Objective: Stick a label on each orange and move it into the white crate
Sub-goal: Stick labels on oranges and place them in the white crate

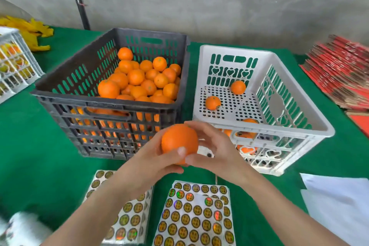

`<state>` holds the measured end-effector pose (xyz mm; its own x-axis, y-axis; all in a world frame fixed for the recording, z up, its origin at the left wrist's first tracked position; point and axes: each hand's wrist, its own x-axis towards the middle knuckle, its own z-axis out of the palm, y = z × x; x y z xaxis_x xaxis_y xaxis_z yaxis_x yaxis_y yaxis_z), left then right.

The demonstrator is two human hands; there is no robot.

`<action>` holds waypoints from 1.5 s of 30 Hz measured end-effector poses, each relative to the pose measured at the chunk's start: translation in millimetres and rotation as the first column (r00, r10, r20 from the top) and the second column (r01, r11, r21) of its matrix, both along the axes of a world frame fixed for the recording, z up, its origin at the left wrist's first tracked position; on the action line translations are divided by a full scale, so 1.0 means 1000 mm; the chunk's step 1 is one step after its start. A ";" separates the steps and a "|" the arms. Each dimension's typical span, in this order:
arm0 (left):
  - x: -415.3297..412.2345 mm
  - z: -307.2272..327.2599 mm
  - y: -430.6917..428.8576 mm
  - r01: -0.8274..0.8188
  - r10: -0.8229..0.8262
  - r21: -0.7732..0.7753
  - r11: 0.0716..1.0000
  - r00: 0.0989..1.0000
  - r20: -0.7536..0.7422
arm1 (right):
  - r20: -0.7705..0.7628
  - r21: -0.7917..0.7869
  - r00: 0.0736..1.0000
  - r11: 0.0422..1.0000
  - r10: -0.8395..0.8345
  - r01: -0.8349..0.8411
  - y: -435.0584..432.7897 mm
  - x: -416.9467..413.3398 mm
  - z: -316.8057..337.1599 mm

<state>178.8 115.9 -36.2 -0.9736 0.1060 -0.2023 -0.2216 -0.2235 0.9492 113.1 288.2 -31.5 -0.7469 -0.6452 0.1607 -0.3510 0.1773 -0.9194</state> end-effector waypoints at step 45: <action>-0.024 -0.060 0.020 0.466 -0.436 -0.409 0.785 0.884 0.171 | 0.059 0.636 0.997 0.769 0.038 -0.067 0.034 -0.007 -0.061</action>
<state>155.2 135.9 -96.3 -0.8197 0.4184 -0.3912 -0.2584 0.3395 0.9044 106.3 322.7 -92.7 -0.7050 -0.6272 -0.3311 -0.3426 0.7098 -0.6154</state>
